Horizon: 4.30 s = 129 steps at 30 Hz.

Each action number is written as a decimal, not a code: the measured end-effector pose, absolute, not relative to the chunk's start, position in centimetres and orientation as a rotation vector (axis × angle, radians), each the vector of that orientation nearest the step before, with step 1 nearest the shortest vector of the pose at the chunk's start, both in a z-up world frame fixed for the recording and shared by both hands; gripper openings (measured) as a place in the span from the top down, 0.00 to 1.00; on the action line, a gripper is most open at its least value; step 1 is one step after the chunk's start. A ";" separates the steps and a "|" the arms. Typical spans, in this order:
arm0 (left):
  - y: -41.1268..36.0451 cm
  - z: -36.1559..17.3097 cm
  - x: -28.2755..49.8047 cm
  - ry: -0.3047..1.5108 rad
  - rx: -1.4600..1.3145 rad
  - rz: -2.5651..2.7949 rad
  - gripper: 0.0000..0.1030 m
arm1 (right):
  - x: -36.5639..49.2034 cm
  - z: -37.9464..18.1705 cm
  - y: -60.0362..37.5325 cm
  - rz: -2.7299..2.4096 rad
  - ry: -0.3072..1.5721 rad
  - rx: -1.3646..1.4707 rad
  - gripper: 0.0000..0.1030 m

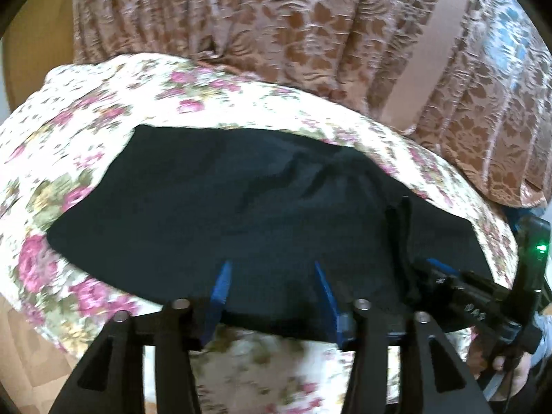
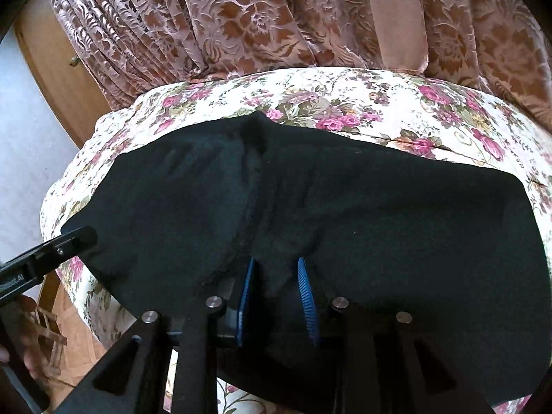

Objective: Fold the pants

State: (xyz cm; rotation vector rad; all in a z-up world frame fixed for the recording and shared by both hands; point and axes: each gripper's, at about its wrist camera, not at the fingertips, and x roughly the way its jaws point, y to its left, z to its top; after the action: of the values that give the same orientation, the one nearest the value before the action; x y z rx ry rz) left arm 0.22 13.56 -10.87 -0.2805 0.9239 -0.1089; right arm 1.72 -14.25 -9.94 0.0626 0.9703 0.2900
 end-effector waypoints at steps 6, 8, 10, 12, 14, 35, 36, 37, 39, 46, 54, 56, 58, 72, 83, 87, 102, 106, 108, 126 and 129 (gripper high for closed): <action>19.5 -12.6 -1.8 0.954 -0.409 -0.041 0.43 | 1.6 -9.8 -14.1 0.278 0.969 0.047 0.74; 21.4 -13.0 -2.5 0.957 -0.444 0.013 0.43 | 1.6 -9.8 -14.0 0.274 0.966 0.043 0.74; 23.5 -13.5 -3.3 0.958 -0.486 0.066 0.42 | 1.5 -9.8 -13.9 0.269 0.963 0.037 0.74; 25.4 -14.2 -4.1 0.962 -0.572 0.091 0.42 | 1.5 -9.7 -13.8 0.261 0.961 0.027 0.74; 27.5 -14.9 -4.8 0.949 -0.718 0.076 0.42 | 1.2 -9.3 -13.5 0.244 0.950 0.005 0.74; 28.1 -16.9 1.4 0.864 -0.999 0.027 0.88 | -1.7 -6.2 -12.3 0.273 0.834 -0.036 0.72; 26.7 -15.2 1.7 0.830 -0.905 -0.001 0.88 | -1.6 -6.2 -12.3 0.284 0.839 -0.032 0.72; 25.8 -14.0 2.1 0.805 -0.855 -0.027 0.88 | -1.5 -6.1 -12.2 0.296 0.845 -0.030 0.72; 23.4 -11.4 2.3 0.751 -0.764 -0.119 0.88 | -1.2 -5.9 -12.2 0.316 0.855 -0.016 0.72; 12.4 -4.8 2.2 0.653 -0.396 -0.473 0.88 | 2.6 -3.9 -13.2 0.617 0.945 0.311 0.70; 4.3 -4.8 0.9 0.668 -0.145 -0.595 0.88 | 6.8 -1.4 -12.7 0.815 0.975 0.607 0.62; 3.2 -5.1 0.3 0.665 -0.087 -0.605 0.88 | 7.8 -1.6 -13.5 0.765 0.994 0.623 0.60; 2.7 -5.2 0.1 0.668 -0.069 -0.617 0.88 | 8.5 -1.8 -14.3 0.708 1.005 0.596 0.60; -1.4 -3.9 -2.0 0.668 -0.034 -0.785 0.77 | 8.3 -3.7 -18.1 0.627 1.050 0.546 0.81; 4.9 -1.9 -0.6 0.661 -0.368 -0.897 0.76 | 4.7 1.3 -28.7 0.550 0.848 0.603 0.88; 3.7 -3.9 -0.5 0.733 -0.335 -0.868 0.78 | 4.3 -2.8 -28.6 0.552 0.979 0.655 0.63; 9.6 -8.2 -0.8 0.801 -0.345 -0.632 0.76 | 5.9 -12.9 -21.2 0.666 1.169 0.807 0.63; 10.8 -8.4 -0.4 0.809 -0.378 -0.596 0.76 | 6.5 -12.1 -19.1 0.668 1.160 0.718 0.88; 11.3 -8.1 -0.4 0.798 -0.381 -0.593 0.76 | 5.8 -10.1 -17.7 0.661 1.116 0.589 0.89; 3.1 -7.0 2.6 0.840 -0.302 -0.808 0.74 | 1.4 -1.7 -33.3 0.378 0.949 0.473 0.89; 0.7 -8.3 2.4 0.904 -0.239 -0.819 0.74 | 1.7 -5.4 -36.2 0.295 1.014 0.546 0.89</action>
State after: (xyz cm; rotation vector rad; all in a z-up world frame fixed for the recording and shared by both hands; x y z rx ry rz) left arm 2.44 0.67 -8.31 -0.2388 0.9045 -0.8187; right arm 1.70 -36.16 -5.39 0.5464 1.0138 0.2953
